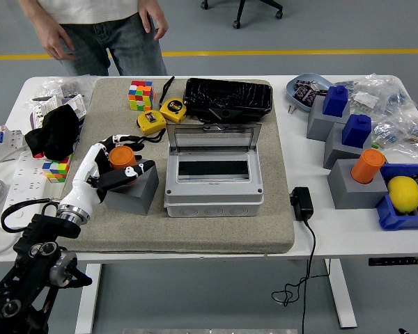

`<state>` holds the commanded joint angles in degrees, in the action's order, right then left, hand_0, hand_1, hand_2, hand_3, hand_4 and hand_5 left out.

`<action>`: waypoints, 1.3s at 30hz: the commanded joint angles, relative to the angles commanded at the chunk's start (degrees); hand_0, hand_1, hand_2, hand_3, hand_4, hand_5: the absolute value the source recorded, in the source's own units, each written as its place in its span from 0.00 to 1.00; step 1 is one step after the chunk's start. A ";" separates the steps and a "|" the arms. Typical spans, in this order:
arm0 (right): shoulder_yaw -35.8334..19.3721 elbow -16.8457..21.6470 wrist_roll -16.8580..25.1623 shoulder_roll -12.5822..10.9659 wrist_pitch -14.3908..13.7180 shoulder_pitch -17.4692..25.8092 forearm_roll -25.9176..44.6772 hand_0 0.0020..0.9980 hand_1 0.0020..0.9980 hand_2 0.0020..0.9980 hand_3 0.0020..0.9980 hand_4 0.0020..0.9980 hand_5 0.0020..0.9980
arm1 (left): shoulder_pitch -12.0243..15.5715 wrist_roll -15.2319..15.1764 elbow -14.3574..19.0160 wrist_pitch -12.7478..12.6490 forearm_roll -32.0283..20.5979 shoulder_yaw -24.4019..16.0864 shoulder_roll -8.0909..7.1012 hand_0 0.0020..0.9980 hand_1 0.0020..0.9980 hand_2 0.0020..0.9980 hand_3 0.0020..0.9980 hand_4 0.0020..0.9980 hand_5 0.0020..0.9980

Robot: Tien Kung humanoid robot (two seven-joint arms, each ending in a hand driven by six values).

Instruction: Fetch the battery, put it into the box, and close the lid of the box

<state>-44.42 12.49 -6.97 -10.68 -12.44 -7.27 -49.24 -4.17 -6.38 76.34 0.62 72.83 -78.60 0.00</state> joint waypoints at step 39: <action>-0.03 -0.08 0.14 -0.03 0.06 -0.11 0.58 0.78 0.69 0.66 0.66 1.00 0.89 | -2.17 -0.80 -0.05 -8.19 5.14 1.95 -0.21 0.17 0.30 0.20 0.18 0.84 0.00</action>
<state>-44.45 12.41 -6.84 -10.72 -12.38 -7.38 -48.66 -6.34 -7.18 76.29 -7.57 77.97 -76.65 -0.21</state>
